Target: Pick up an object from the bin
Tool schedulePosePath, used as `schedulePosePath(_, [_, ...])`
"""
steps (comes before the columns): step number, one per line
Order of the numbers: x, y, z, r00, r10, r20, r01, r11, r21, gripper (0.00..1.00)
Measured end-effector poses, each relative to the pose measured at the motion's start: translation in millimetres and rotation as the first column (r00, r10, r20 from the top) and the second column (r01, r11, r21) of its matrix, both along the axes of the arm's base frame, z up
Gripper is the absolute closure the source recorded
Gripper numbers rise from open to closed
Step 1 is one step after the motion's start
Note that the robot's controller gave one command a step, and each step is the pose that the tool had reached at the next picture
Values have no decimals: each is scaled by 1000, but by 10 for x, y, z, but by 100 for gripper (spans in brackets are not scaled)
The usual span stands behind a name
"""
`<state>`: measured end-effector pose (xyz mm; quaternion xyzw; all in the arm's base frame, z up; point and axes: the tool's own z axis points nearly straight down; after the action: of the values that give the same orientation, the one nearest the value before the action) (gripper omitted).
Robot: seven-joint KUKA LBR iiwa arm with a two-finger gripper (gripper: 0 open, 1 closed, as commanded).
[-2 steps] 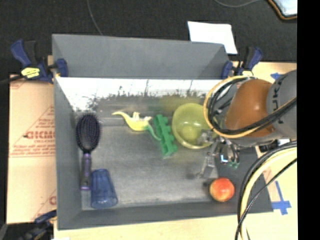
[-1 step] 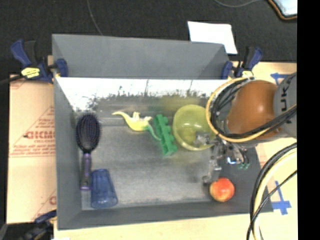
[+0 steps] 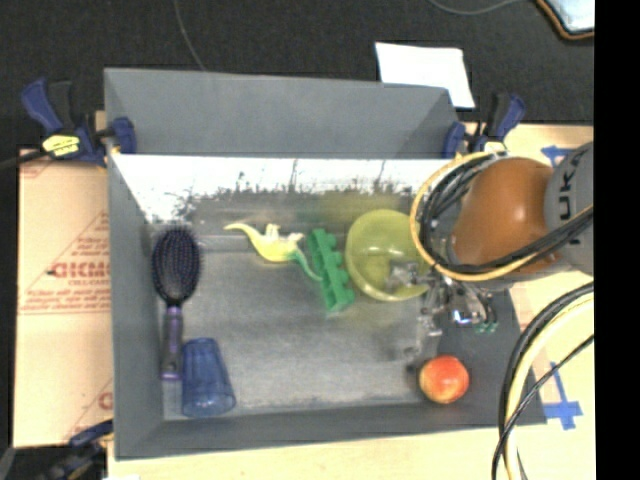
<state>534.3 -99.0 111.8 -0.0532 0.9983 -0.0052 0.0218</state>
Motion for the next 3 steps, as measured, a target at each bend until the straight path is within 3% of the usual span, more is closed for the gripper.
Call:
schedulePosePath(1, [-133, -38, -309, 993, -118, 2, 118, 993, 5, 0])
schedulePosePath(2, [-112, -192, -386, 955, -298, 6, 298, 955, 16, 0])
schedulePosePath(3, [11, -121, -395, 999, 41, 11, -41, 999, 4, 0])
